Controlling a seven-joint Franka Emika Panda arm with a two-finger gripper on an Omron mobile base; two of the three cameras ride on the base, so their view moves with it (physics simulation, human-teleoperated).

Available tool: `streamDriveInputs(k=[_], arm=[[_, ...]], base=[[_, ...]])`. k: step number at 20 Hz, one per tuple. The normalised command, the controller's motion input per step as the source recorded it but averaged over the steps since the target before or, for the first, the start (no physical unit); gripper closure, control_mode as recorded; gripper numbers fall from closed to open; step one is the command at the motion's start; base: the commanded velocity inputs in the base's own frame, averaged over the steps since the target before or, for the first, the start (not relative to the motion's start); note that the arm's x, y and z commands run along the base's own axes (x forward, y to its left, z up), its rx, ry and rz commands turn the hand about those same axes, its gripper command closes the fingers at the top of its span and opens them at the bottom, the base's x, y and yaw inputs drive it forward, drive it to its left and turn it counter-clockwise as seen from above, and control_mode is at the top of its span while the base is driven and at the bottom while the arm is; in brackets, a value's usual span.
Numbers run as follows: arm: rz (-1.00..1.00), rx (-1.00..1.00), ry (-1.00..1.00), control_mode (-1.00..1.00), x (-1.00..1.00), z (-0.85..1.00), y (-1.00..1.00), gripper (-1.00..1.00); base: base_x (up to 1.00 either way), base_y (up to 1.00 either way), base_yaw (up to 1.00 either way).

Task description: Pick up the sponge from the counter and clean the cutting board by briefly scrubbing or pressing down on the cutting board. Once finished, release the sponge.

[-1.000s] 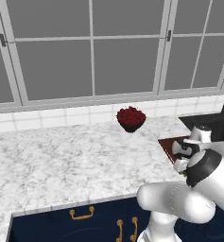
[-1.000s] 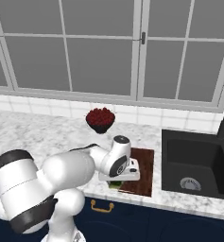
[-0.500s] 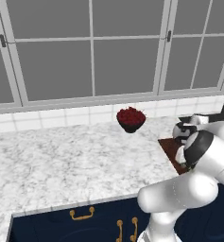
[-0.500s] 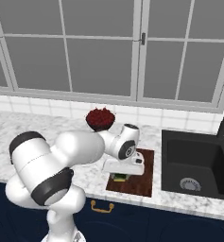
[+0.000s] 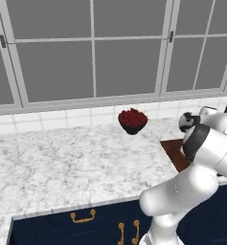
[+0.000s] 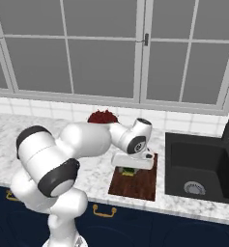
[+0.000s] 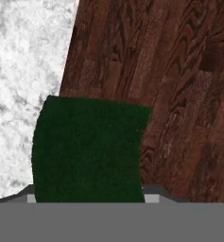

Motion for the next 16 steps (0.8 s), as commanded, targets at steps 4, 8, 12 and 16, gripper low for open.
streamDriveInputs(k=[4,8,12,16], arm=[[0.00,0.00,-0.01,-1.00,0.26,-0.84,0.12,1.00],[0.00,0.00,-0.01,-1.00,0.05,-1.00,0.02,1.00],[0.00,-0.01,0.00,-1.00,0.06,-1.00,0.24,1.00],[-0.04,0.00,-0.04,-1.00,0.02,0.00,0.34,1.00]], base=[[0.00,0.00,0.00],[0.00,0.00,0.00],[0.00,0.00,0.00],[0.00,0.00,0.00]])
